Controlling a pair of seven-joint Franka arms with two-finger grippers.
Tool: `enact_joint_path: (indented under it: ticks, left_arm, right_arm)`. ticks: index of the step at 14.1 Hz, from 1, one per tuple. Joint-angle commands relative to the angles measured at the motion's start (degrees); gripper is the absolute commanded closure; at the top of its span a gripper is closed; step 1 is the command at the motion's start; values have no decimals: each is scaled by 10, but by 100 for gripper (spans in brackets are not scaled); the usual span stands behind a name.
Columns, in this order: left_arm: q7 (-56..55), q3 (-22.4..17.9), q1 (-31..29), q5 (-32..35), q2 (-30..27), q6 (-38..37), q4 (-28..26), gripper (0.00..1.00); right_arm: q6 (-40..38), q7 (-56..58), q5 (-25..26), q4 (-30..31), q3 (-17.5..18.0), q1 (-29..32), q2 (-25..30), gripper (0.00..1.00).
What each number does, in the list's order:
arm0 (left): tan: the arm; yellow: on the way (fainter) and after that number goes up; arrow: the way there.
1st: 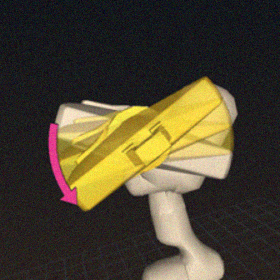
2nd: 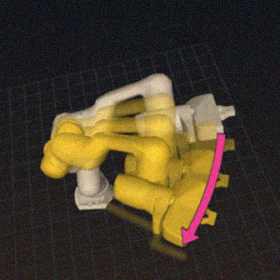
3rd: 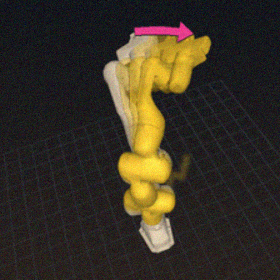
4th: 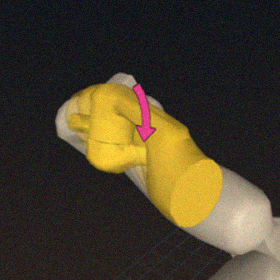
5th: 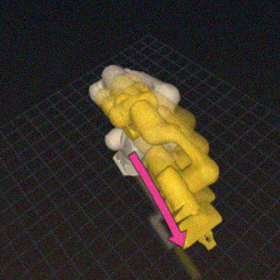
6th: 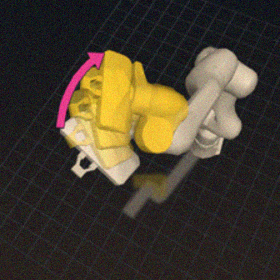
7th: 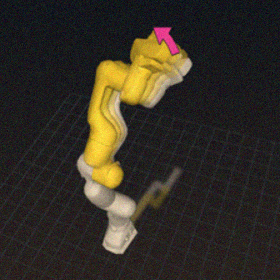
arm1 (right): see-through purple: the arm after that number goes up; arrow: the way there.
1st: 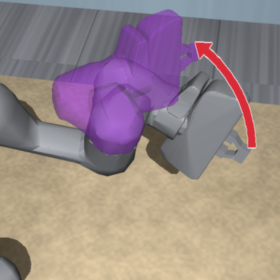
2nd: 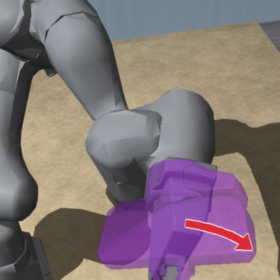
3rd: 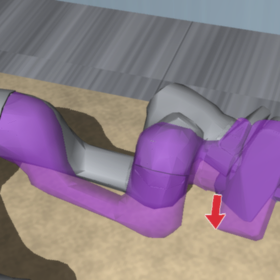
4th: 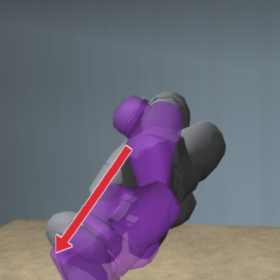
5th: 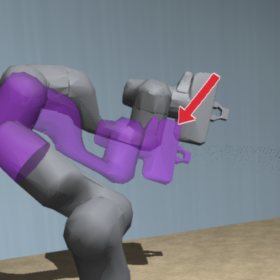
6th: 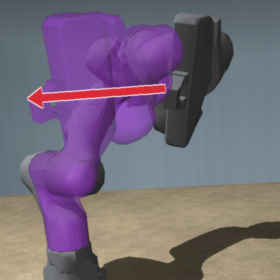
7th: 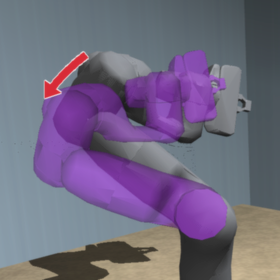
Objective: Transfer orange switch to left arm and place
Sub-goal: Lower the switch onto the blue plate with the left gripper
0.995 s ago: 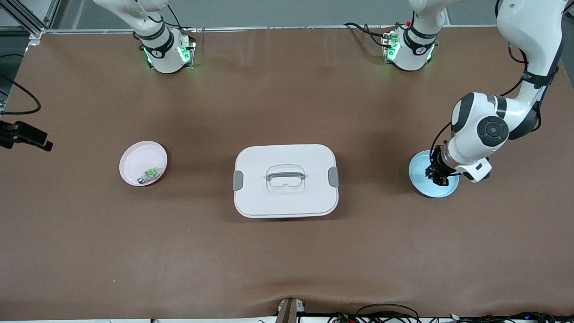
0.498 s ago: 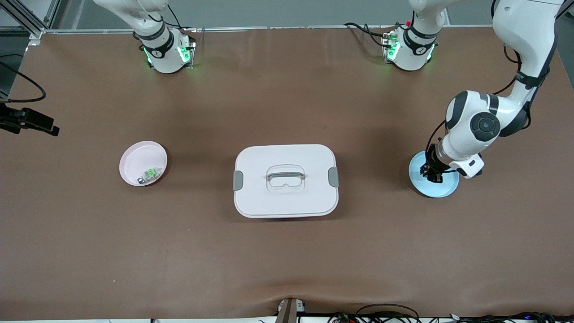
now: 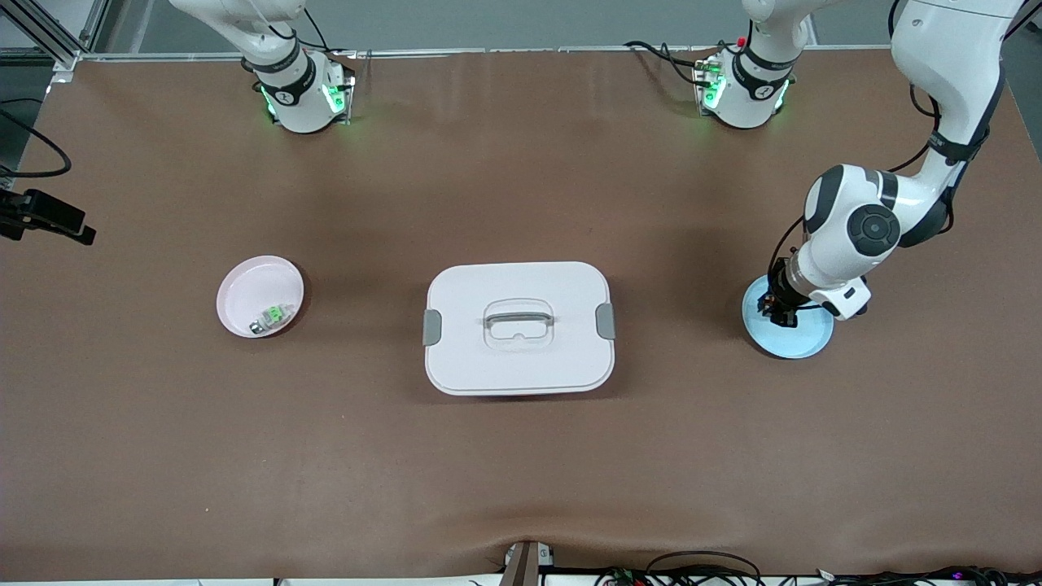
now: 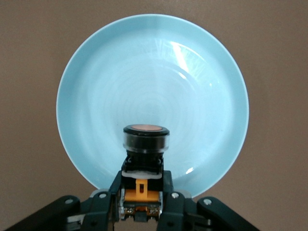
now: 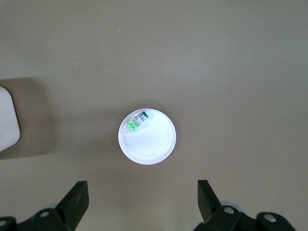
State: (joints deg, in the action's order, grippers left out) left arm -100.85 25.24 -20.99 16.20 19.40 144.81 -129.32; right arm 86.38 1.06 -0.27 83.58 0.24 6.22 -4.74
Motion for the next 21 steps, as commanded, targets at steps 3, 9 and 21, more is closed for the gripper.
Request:
enact_joint_path:
  ticks: [3,9,21]
  left_arm:
    - [-1,5,-28,47,17,12,-7,100]
    - [-3,5,-30,46,28,20,-7,98]
    - [-14,6,-28,46,24,13,4,0]
  right_arm:
    - [-3,-8,7,3,12,9,10,0]
    - [-7,-9,-1,1,11,12,13,0]
    - [-22,-9,-27,2,13,11,19,0]
